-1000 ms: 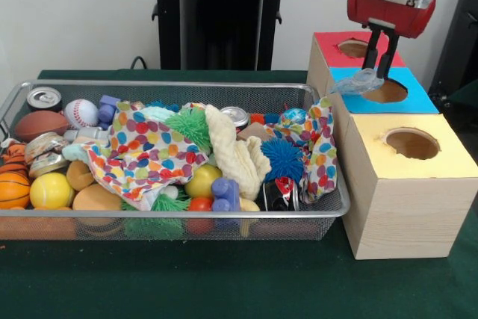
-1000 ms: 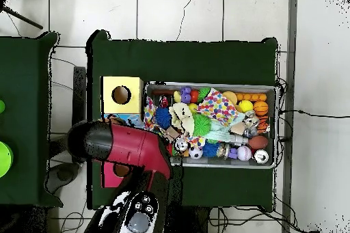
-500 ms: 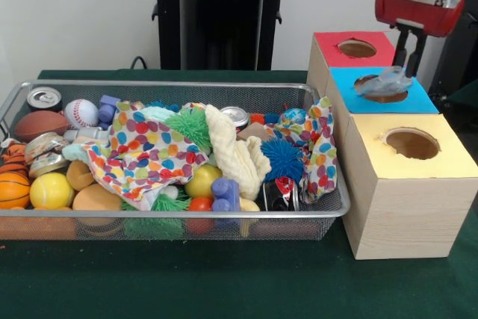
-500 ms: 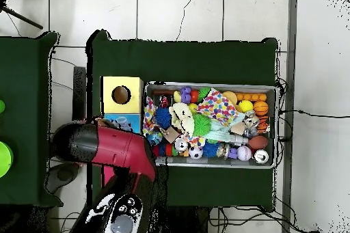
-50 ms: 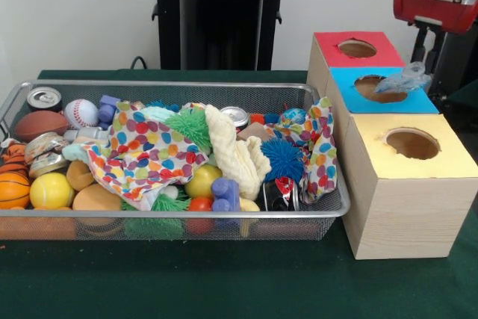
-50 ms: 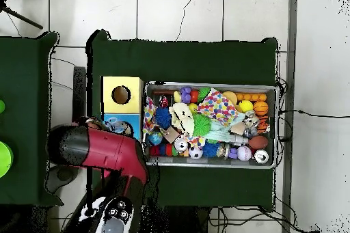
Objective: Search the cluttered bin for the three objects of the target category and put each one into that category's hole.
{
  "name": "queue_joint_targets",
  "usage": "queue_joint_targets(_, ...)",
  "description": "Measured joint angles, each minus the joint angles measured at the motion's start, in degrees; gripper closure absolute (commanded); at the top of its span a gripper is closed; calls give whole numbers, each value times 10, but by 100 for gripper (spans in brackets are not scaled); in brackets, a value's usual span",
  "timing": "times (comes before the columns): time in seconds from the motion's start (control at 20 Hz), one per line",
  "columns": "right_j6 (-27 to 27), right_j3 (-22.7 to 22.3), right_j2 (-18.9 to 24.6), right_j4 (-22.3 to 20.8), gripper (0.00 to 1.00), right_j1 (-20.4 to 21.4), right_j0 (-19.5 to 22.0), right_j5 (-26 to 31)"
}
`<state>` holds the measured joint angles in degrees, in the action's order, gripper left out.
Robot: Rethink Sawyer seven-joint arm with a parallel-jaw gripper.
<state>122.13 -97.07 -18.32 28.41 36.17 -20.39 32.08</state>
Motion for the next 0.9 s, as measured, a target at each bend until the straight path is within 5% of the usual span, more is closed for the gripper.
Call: queue_joint_targets(0.9, 0, -15, 38, 0, 100, 1, 106, -52)
